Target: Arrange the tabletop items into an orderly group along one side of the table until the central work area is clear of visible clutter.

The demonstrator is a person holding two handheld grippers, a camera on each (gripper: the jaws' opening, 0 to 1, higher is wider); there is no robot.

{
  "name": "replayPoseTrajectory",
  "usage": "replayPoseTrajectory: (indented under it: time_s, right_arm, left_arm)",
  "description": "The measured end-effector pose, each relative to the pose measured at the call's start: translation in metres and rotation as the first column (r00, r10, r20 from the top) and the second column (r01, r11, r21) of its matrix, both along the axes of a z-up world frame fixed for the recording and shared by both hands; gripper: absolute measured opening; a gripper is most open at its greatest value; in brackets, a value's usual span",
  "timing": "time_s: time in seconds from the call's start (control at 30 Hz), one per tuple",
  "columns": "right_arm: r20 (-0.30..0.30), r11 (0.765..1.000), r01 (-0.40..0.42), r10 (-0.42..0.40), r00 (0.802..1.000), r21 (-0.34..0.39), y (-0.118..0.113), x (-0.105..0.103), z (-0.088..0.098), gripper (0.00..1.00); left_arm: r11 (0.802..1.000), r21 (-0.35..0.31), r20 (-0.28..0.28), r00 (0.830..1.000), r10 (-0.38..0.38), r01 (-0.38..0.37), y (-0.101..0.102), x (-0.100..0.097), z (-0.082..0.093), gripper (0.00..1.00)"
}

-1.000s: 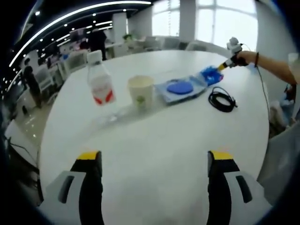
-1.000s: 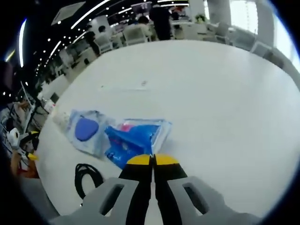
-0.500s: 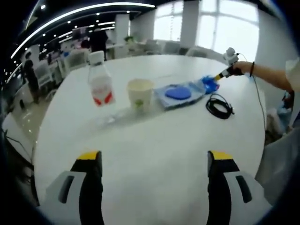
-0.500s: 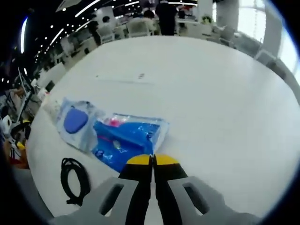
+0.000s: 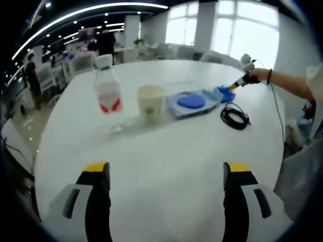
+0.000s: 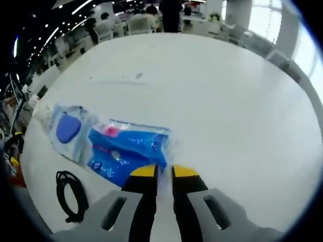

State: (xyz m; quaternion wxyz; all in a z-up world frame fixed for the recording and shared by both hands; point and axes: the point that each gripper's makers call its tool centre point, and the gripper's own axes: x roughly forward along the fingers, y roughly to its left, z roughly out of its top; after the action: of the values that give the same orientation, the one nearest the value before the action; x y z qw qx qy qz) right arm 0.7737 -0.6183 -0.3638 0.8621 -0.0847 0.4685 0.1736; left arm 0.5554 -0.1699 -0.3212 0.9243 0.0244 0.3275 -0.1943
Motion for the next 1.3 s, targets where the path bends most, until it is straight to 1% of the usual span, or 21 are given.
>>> replayPoseTrajectory:
  time_s: [0.1, 0.13, 0.27, 0.33, 0.37, 0.4, 0.47, 0.5, 0.53, 0.6, 0.7, 0.77, 0.87, 0.97, 1.1, 1.13, 1.2, 1.23, 1.3]
  right_arm:
    - [0.033, 0.999, 0.015, -0.014, 0.999, -0.040, -0.008, 0.003, 0.006, 0.24]
    - [0.034, 0.999, 0.022, -0.021, 0.999, -0.041, -0.009, 0.003, 0.008, 0.28]
    - [0.069, 0.999, 0.046, -0.045, 0.997, -0.016, -0.010, 0.001, 0.020, 0.50]
    - [0.085, 0.999, 0.043, -0.041, 0.996, -0.015, -0.008, -0.002, 0.027, 0.58]
    - [0.090, 0.999, 0.042, -0.040, 0.995, -0.016, -0.007, -0.004, 0.029, 0.65]
    - [0.103, 0.999, 0.031, -0.030, 0.994, -0.012, -0.004, -0.006, 0.033, 0.70]
    - [0.119, 1.000, 0.023, -0.024, 0.993, 0.006, 0.001, -0.010, 0.039, 0.77]
    - [0.140, 0.999, 0.014, -0.018, 0.990, 0.029, 0.007, -0.012, 0.045, 0.80]
    - [0.150, 0.999, 0.008, -0.015, 0.989, 0.045, 0.011, -0.013, 0.048, 0.83]
    - [0.155, 0.998, 0.000, -0.011, 0.988, 0.070, 0.018, -0.020, 0.054, 0.89]
    - [0.181, 0.994, -0.027, 0.006, 0.983, 0.109, 0.032, -0.027, 0.064, 0.95]
    - [0.182, 0.990, -0.035, 0.009, 0.983, 0.138, 0.041, -0.035, 0.069, 1.00]
    - [0.185, 0.985, -0.056, 0.025, 0.982, 0.164, 0.053, -0.047, 0.073, 0.99]
    - [0.199, 0.978, -0.090, 0.052, 0.979, 0.186, 0.068, -0.061, 0.080, 0.99]
    - [0.216, 0.972, -0.123, 0.079, 0.973, 0.200, 0.082, -0.079, 0.090, 1.00]
    - [0.231, 0.968, -0.144, 0.095, 0.968, 0.205, 0.088, -0.086, 0.093, 1.00]
    - [0.236, 0.963, -0.156, 0.102, 0.966, 0.221, 0.094, -0.097, 0.097, 1.00]
    - [0.248, 0.956, -0.171, 0.110, 0.963, 0.240, 0.100, -0.102, 0.100, 1.00]
    - [0.245, 0.945, -0.180, 0.112, 0.963, 0.274, 0.109, -0.115, 0.104, 1.00]
  left_arm:
    - [1.000, 0.000, -0.003, 1.000, -0.001, 0.001, -0.001, 0.000, -0.001, 0.90]
    - [1.000, 0.001, -0.003, 1.000, -0.002, 0.002, -0.001, 0.000, -0.001, 0.91]
    - [1.000, -0.009, 0.002, 1.000, -0.003, 0.003, -0.004, 0.001, 0.002, 0.92]
    - [1.000, -0.013, 0.003, 1.000, -0.003, 0.003, -0.005, 0.002, 0.002, 0.92]
    - [1.000, -0.016, 0.004, 1.000, -0.003, 0.003, -0.005, 0.002, 0.002, 0.92]
    - [1.000, -0.019, 0.004, 1.000, -0.004, 0.004, -0.006, 0.002, 0.002, 0.93]
    - [1.000, -0.025, 0.008, 1.000, -0.006, 0.006, -0.007, 0.002, 0.004, 0.93]
    - [1.000, -0.027, 0.010, 1.000, -0.006, 0.007, -0.008, 0.003, 0.006, 0.93]
    - [0.999, -0.029, 0.023, 1.000, -0.015, 0.015, -0.010, 0.004, 0.009, 0.93]
    - [0.999, -0.040, 0.039, 0.999, -0.014, 0.015, -0.012, 0.005, 0.013, 0.94]
    - [0.999, -0.048, 0.050, 0.999, -0.022, 0.024, -0.016, 0.006, 0.018, 0.94]
    - [0.999, -0.044, 0.053, 0.998, -0.030, 0.033, -0.019, 0.005, 0.020, 0.96]
    - [0.998, -0.042, 0.063, 0.997, -0.043, 0.046, -0.020, 0.007, 0.024, 0.96]
    - [0.998, -0.043, 0.080, 0.996, -0.050, 0.054, -0.022, 0.008, 0.033, 0.98]
    - [0.997, -0.045, 0.105, 0.993, -0.058, 0.063, -0.024, 0.011, 0.044, 0.98]
    - [0.997, -0.043, 0.106, 0.993, -0.060, 0.065, -0.024, 0.010, 0.046, 0.98]
    - [0.997, -0.040, 0.112, 0.992, -0.056, 0.061, -0.023, 0.010, 0.049, 0.99]
    - [0.997, -0.041, 0.118, 0.991, -0.060, 0.066, -0.024, 0.009, 0.052, 0.99]
    - [0.997, -0.051, 0.125, 0.990, -0.059, 0.066, -0.023, 0.006, 0.056, 0.99]
